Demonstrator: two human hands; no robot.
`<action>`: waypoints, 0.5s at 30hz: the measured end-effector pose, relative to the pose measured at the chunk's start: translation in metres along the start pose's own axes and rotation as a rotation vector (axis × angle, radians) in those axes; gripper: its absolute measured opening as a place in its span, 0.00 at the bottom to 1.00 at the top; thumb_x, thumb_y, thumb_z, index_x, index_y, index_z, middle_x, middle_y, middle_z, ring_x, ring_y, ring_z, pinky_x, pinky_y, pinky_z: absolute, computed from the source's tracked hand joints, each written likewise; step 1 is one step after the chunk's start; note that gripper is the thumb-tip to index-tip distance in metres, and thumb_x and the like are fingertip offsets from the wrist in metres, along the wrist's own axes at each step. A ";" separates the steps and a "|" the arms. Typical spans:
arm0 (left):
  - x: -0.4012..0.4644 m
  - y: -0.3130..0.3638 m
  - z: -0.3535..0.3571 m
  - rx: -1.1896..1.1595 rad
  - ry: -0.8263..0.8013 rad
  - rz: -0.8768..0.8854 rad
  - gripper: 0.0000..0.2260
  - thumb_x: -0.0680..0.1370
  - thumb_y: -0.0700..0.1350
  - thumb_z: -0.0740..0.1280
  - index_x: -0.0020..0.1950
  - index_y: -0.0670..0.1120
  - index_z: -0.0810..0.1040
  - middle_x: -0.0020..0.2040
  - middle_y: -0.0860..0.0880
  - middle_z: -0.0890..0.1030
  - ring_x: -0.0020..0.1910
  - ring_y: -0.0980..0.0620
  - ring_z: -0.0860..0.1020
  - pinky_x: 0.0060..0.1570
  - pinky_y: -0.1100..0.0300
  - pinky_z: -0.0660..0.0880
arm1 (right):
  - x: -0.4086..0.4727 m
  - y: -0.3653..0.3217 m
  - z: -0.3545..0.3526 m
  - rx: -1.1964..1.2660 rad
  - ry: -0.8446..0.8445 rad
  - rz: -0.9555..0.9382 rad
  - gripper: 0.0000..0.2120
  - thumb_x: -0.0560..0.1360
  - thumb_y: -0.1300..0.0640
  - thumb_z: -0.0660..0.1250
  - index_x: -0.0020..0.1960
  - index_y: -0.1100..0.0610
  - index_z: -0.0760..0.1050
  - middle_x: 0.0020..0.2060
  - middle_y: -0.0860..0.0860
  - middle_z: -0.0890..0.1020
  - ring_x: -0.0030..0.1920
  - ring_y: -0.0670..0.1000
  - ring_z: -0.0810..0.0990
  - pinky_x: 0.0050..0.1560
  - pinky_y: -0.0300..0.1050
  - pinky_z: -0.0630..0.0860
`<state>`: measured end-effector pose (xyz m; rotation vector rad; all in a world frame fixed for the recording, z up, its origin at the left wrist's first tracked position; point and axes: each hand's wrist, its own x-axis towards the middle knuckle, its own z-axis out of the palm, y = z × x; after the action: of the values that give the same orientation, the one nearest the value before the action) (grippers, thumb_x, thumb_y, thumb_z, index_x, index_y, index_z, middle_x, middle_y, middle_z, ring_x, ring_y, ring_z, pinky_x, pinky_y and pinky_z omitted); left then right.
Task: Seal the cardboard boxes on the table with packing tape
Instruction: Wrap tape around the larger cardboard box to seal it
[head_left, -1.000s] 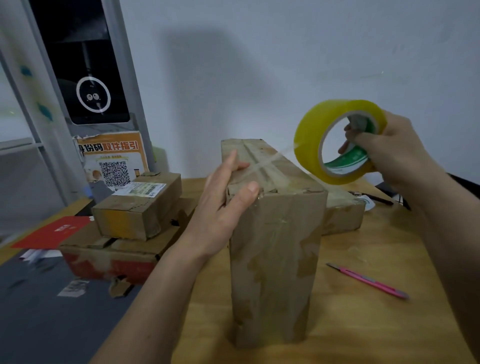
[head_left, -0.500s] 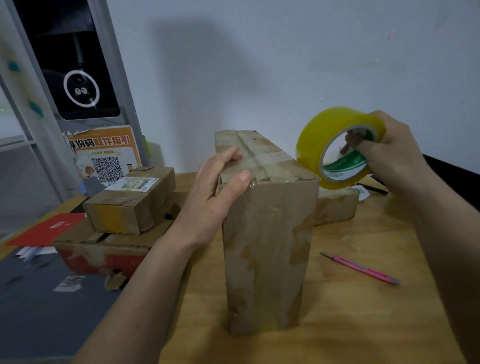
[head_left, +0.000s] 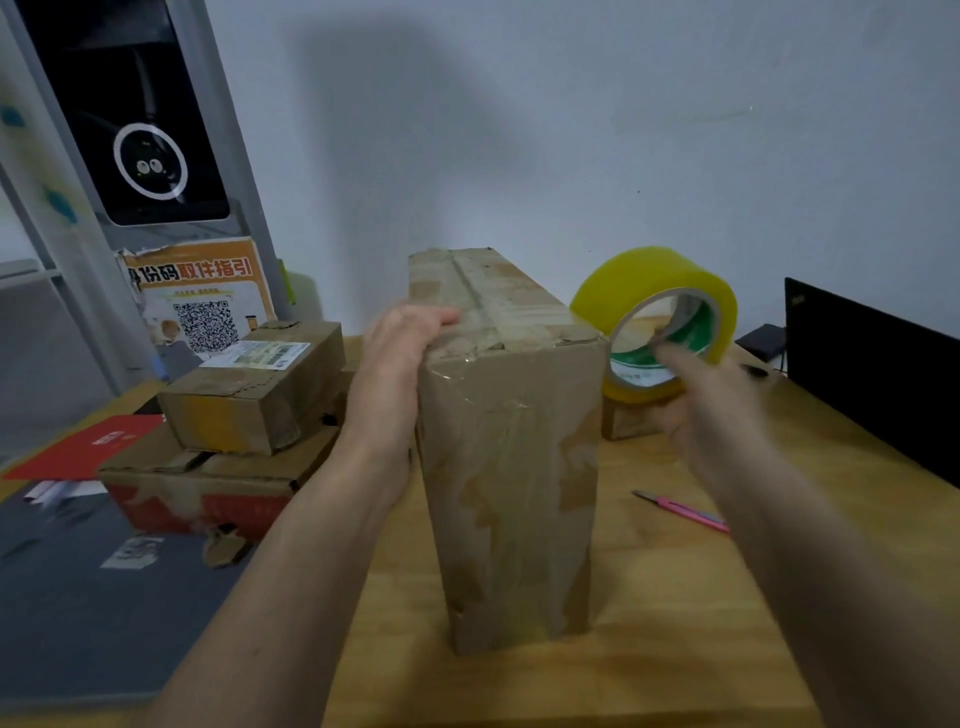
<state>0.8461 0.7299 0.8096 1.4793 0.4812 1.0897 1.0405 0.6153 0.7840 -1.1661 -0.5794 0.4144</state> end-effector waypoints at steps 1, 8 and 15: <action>-0.002 -0.001 0.001 -0.107 0.015 -0.052 0.10 0.74 0.55 0.65 0.51 0.56 0.82 0.53 0.54 0.84 0.52 0.50 0.83 0.44 0.56 0.79 | -0.011 0.013 0.007 0.124 -0.058 0.130 0.12 0.79 0.56 0.64 0.60 0.58 0.77 0.48 0.55 0.85 0.48 0.55 0.85 0.44 0.51 0.82; -0.012 -0.003 0.010 -0.328 -0.096 -0.167 0.14 0.79 0.50 0.62 0.46 0.47 0.86 0.49 0.44 0.86 0.47 0.48 0.85 0.43 0.53 0.81 | -0.035 0.023 0.038 0.233 -0.157 0.269 0.21 0.78 0.41 0.57 0.37 0.45 0.85 0.40 0.49 0.86 0.39 0.49 0.85 0.34 0.41 0.80; -0.028 -0.045 0.003 -0.764 -0.033 -0.237 0.20 0.76 0.47 0.61 0.64 0.41 0.79 0.62 0.40 0.81 0.58 0.43 0.81 0.60 0.47 0.76 | -0.024 -0.016 0.038 -0.155 -0.196 0.127 0.22 0.71 0.34 0.60 0.53 0.46 0.82 0.46 0.44 0.85 0.49 0.48 0.83 0.49 0.47 0.77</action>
<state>0.8480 0.7160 0.7582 0.7441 0.1693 0.9110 0.9982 0.6240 0.8044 -1.3241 -0.7200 0.6056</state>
